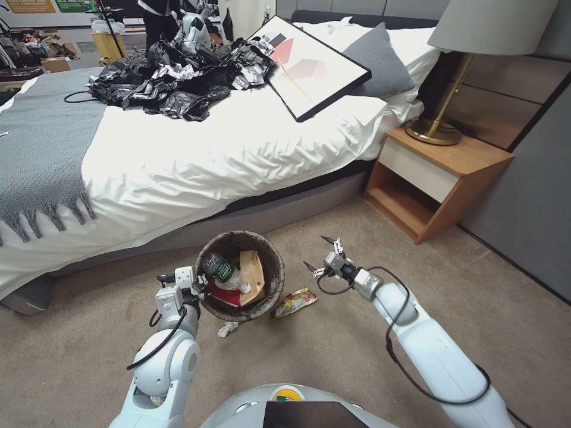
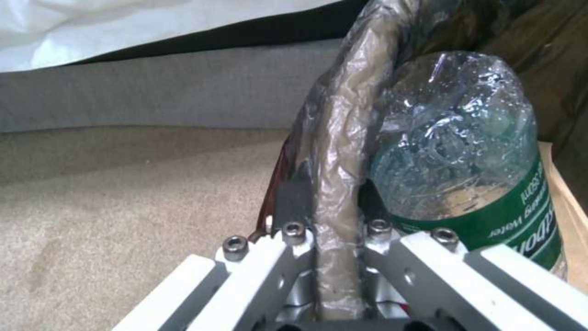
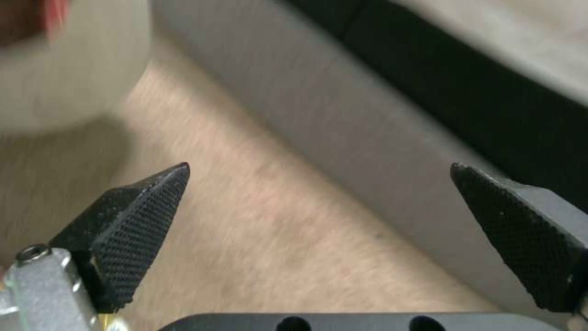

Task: Pick up the trash bin, then pick up the garbage from the floor and place it into the trash bin.

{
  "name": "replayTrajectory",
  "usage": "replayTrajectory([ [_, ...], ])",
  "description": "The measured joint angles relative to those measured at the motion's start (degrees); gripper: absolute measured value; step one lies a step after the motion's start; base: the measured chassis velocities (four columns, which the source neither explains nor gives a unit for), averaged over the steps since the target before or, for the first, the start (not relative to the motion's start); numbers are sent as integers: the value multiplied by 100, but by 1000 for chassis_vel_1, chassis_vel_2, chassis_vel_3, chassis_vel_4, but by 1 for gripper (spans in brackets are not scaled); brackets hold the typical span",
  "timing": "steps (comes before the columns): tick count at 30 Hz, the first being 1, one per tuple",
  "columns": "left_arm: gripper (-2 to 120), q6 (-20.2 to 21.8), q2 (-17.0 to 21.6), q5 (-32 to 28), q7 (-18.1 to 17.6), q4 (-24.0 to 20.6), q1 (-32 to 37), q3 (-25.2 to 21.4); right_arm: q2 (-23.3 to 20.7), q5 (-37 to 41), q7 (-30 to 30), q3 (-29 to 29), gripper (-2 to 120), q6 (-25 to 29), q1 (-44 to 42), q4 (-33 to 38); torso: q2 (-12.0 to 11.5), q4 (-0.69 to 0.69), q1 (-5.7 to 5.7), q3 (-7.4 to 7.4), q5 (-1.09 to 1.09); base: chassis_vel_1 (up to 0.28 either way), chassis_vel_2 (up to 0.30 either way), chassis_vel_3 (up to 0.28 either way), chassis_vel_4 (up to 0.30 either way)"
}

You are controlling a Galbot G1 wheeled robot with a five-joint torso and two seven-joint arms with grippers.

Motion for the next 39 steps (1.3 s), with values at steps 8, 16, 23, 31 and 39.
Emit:
replayTrajectory([
  [8, 0, 0, 0, 0, 0, 0, 0, 0, 211, -555, -923, -460, 100, 294, 721, -1212, 0, -2, 0, 0, 0, 0, 0, 0, 0],
  [16, 0, 0, 0, 0, 0, 0, 0, 0, 488, -836, -1316, -976, 100, 536, 1318, -2301, 0, 0, 0, 0, -1, 0, 0, 0, 0],
  [23, 0, 0, 0, 0, 0, 0, 0, 1, 686, -1055, -1705, -1245, 100, 620, 1542, -2828, 0, -2, 0, -1, -1, 0, 0, 0, 0],
  [31, 0, 0, 0, 0, 0, 0, 0, 0, 963, -1329, -1931, -1308, 100, 702, 1743, -3425, 0, -1, 0, -1, -1, 0, 0, 0, 0],
  [39, 0, 0, 0, 0, 0, 0, 0, 0, 1155, -1523, -1911, -1212, 100, 796, 1866, -3939, 0, -2, 0, -1, -1, 0, 0, 0, 0],
])
